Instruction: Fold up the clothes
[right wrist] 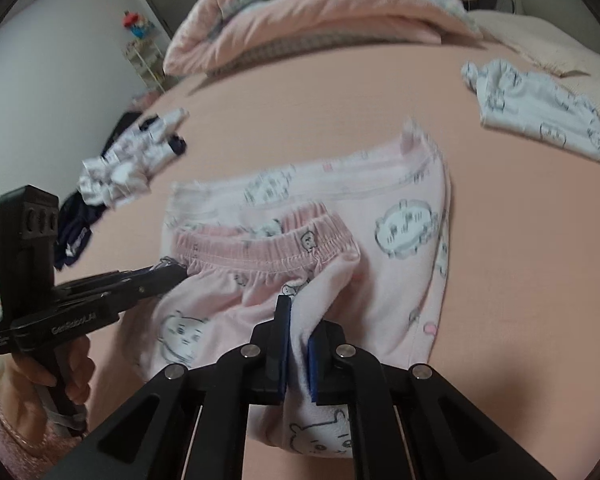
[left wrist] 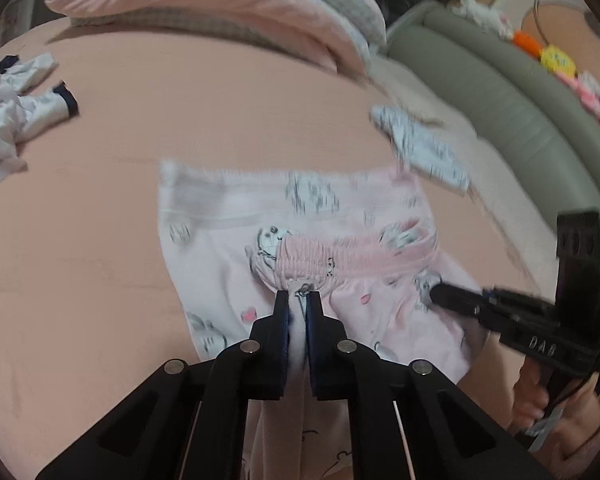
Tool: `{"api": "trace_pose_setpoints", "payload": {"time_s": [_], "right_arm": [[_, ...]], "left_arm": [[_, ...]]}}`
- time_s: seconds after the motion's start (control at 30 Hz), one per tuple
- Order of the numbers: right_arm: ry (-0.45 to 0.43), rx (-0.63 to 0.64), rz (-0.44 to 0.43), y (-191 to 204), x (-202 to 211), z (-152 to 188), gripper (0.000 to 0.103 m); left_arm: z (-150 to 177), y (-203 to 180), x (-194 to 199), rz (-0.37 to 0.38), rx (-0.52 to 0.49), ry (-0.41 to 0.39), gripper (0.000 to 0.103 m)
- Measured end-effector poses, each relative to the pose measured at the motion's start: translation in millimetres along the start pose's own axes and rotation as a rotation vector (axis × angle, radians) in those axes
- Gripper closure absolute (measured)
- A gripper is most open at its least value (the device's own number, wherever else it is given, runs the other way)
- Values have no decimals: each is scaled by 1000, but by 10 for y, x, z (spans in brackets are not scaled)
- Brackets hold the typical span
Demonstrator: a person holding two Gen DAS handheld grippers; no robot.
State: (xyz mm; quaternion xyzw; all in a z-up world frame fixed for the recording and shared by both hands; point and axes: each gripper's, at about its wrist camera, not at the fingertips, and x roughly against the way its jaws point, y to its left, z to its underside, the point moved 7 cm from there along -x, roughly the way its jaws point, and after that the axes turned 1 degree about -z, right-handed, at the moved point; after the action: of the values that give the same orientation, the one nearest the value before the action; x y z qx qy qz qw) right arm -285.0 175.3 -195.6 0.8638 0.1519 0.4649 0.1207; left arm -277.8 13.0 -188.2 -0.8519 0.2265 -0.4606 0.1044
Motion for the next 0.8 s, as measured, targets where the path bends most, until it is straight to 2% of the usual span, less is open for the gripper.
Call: {"api": "trace_pose_setpoints", "payload": {"time_s": [0.17,0.3,0.4,0.47,0.5,0.53,0.57,0.63,0.7,0.73,0.77,0.8], "right_arm": [[-42,39,17,18,30,-235,98],[-71,30,20,-24,4,-406,98],[-111,16,29,-77,-2,-509,98],[-63,-17,45,-204,-236,-503,97],[-9,-46,58,-301,-428,-461,97],[45,-73,60,-379,-580,-406,96],[42,-97,38,-410,-607,-402,96],[12,-103,39,-387,-475,-453,93],[-56,-99,56,-372,-235,-518,88],[-90,-100,61,-370,-121,-547,82],[-113,-90,57,-333,-35,-572,81],[-134,-79,52,-292,48,-596,81]], "left_arm": [[-256,1,20,-14,38,-49,97],[-418,-90,49,-50,-46,-69,97],[-488,40,-97,-93,-43,-58,97],[-453,198,-304,-122,-4,-27,96],[-375,276,-459,-152,3,29,95],[-344,293,-490,-158,3,38,94],[-315,306,-514,-163,2,44,94],[-338,304,-360,-191,15,38,88],[-422,275,-135,-238,-11,-35,87],[-469,235,-28,-255,-40,-78,87],[-497,170,36,-252,-73,-101,87],[-512,67,58,-215,-113,-101,87]]}}
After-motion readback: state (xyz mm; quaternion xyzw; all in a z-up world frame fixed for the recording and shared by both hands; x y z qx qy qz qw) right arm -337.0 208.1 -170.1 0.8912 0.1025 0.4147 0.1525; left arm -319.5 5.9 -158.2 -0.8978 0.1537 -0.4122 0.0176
